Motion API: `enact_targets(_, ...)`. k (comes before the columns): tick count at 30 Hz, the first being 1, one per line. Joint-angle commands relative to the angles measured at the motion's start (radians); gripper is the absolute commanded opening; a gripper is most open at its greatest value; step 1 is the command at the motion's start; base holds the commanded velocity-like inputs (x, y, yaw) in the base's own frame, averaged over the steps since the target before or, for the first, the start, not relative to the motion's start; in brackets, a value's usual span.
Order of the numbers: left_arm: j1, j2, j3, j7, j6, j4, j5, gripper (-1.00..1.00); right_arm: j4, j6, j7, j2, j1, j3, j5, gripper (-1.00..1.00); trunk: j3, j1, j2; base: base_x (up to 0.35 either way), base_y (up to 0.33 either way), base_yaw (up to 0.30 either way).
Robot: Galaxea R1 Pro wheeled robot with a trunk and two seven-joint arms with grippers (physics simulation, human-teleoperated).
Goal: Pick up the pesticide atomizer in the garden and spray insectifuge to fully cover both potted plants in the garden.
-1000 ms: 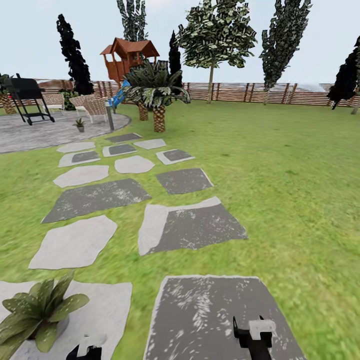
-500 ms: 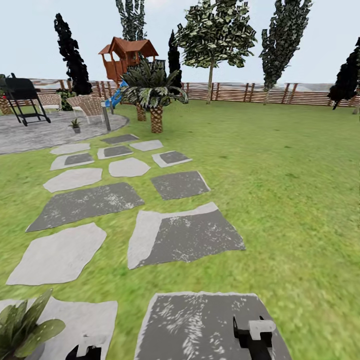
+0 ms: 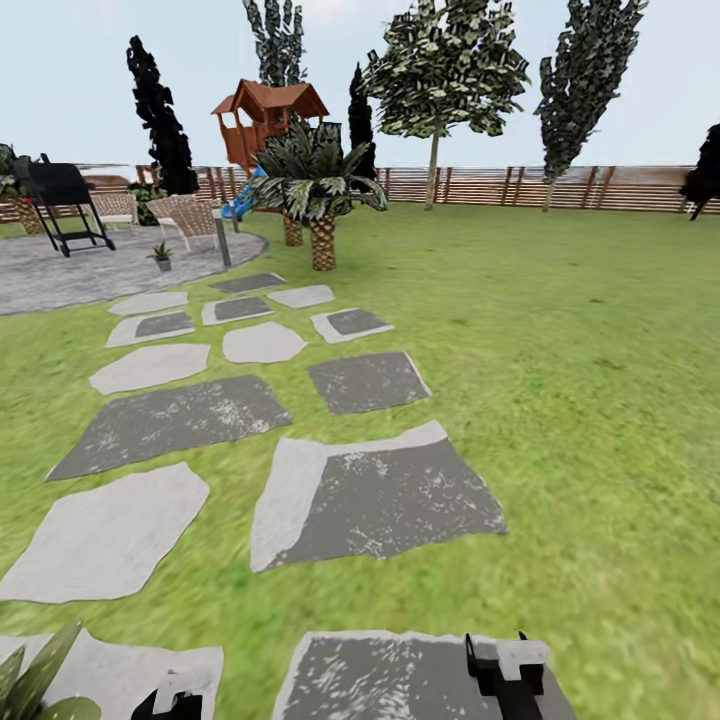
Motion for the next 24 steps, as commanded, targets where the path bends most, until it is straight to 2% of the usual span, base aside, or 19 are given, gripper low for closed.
enact_targets(1, -0.001, 0.0, -0.008, 0.003, -0.004, 0.001, 0.009, -1.0, 0.001, 0.0, -0.01, 0.0, 0.0, 0.002, 0.009, 1.0, -0.001, 0.0, 0.0, 0.337, -0.002, 0.245)
enact_targets(13, -0.001, 0.0, -0.008, 0.003, -0.004, 0.001, 0.008, -1.0, 0.001, 0.0, -0.01, 0.0, 0.0, 0.002, 0.01, 1.0, -0.001, 0.0, 0.0, 0.338, 0.0, 0.248)
enact_targets(24, -0.001, 0.004, -0.008, 0.003, -0.004, 0.001, 0.009, -1.0, 0.001, 0.0, -0.009, -0.002, 0.0, 0.002, 0.011, 1.0, -0.001, 0.0, 0.0, 0.339, 0.0, 0.017)
